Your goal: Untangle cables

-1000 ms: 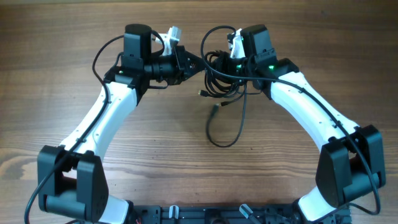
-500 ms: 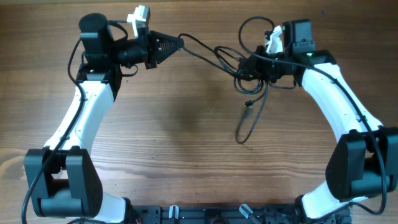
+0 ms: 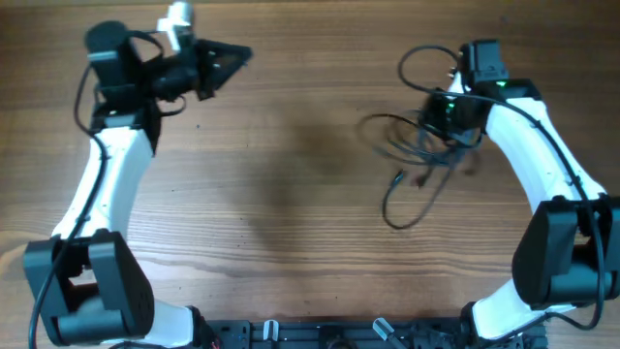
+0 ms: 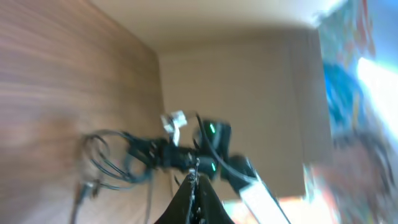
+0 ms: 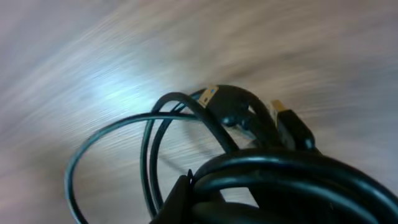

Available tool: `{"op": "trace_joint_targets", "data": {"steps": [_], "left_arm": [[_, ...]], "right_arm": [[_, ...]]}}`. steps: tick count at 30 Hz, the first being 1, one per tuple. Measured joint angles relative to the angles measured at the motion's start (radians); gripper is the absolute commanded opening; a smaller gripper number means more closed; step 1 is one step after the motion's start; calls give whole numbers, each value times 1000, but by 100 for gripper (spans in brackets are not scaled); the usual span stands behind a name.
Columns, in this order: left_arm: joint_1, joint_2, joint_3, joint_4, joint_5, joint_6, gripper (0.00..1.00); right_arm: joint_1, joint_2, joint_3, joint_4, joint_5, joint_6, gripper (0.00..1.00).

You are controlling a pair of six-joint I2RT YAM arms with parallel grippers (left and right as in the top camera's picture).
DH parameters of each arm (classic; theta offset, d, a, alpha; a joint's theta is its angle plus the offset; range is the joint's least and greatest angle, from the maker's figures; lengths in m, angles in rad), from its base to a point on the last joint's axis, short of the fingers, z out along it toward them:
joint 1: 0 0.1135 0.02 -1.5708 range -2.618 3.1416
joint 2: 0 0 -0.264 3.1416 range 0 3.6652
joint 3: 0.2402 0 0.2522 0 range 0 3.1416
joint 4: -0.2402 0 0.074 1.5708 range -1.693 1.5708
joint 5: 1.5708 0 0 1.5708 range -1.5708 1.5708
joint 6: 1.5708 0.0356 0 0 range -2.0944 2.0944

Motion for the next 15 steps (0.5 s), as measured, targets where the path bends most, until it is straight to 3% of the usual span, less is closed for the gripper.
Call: {"op": "trace_joint_targets", "data": {"steps": [5, 8, 9, 13, 15], "left_arm": [[-11, 0, 9, -270, -188, 108, 4], [-63, 0, 8, -420, -332, 196, 4], [-121, 0, 8, -467, -427, 258, 4], [-192, 0, 8, -475, -523, 323, 4], [-234, 0, 8, -478, -566, 337, 4]], "right_arm": [[3, 0, 0, 14, 37, -72, 5], [11, 0, 0, 48, -70, -195, 7], [21, 0, 0, 63, -191, -246, 9], [39, 0, 0, 107, -455, -385, 45], [47, 0, 0, 113, -535, -422, 48]]}}
